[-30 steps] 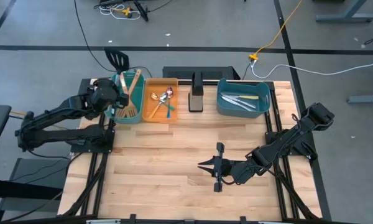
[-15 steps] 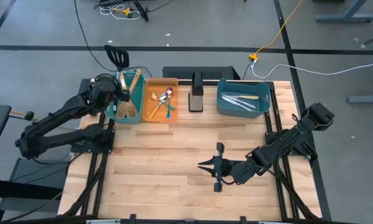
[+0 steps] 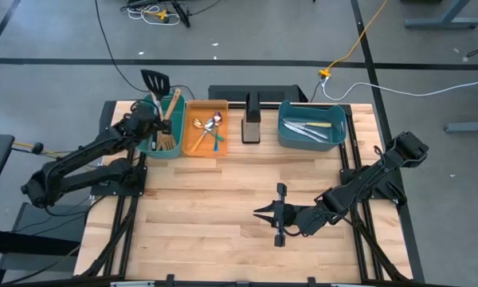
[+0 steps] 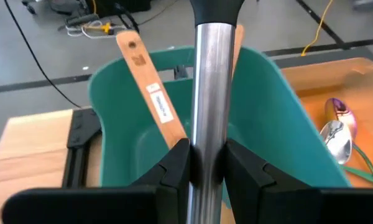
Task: Pick & Place Kitchen Items
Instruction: Put the black spatula into the green bin, then return to Home Position
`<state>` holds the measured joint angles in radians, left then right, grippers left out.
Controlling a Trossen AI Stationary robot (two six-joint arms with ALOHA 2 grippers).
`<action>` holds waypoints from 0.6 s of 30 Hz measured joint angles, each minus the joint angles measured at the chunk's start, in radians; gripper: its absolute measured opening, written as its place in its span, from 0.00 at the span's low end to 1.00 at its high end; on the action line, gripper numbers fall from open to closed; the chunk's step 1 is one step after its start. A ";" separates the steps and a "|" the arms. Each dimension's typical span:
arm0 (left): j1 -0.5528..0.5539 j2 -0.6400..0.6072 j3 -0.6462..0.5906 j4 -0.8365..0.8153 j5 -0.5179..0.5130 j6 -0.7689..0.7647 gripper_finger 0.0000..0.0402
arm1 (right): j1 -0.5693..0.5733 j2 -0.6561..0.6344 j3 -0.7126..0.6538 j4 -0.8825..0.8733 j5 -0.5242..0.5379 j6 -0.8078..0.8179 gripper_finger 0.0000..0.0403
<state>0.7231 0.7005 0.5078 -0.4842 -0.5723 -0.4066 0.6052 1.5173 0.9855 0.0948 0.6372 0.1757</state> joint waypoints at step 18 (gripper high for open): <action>0.066 0.046 -0.027 0.042 0.090 -0.021 0.34 | 0.000 0.000 0.000 0.000 0.001 0.000 0.12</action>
<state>0.7889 0.7464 0.4812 -0.4417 -0.4822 -0.4273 0.6052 1.5173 0.9855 0.0948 0.6379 0.1753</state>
